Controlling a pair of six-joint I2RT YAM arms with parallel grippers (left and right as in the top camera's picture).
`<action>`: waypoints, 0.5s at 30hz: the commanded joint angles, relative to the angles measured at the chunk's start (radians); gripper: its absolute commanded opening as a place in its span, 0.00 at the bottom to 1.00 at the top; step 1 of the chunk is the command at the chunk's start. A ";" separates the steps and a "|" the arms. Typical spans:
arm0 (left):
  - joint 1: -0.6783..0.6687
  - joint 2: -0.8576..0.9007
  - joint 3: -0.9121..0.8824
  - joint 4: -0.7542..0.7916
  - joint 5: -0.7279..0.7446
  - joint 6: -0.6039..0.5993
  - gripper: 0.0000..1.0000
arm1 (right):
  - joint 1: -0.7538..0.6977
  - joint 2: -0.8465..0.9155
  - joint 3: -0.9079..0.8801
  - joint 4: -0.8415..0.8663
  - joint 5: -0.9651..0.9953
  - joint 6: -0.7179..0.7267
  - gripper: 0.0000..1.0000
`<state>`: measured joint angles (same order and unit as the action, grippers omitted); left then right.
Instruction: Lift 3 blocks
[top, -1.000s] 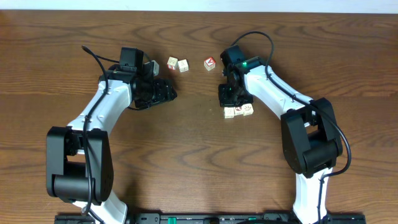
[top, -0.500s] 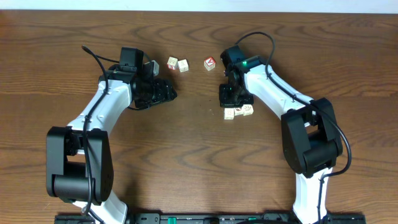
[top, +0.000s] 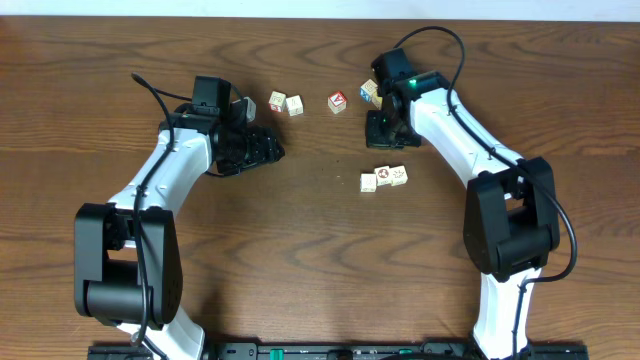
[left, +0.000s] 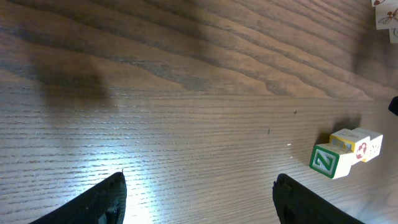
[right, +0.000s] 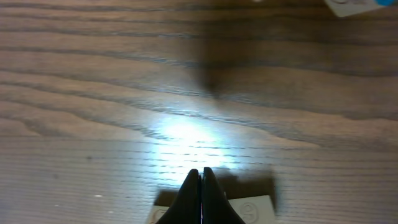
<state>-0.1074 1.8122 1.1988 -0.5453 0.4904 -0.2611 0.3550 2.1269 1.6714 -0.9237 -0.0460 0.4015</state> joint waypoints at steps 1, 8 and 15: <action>0.000 -0.002 0.016 -0.003 -0.006 0.009 0.76 | 0.001 -0.004 -0.021 -0.002 0.014 -0.005 0.01; 0.000 -0.002 0.016 -0.005 -0.005 0.009 0.76 | 0.010 -0.004 -0.079 0.024 0.014 0.014 0.01; 0.000 -0.002 0.016 -0.005 -0.005 0.010 0.76 | 0.020 -0.004 -0.092 0.034 0.012 0.001 0.01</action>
<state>-0.1074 1.8122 1.1988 -0.5457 0.4908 -0.2611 0.3576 2.1269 1.5871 -0.8925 -0.0444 0.4023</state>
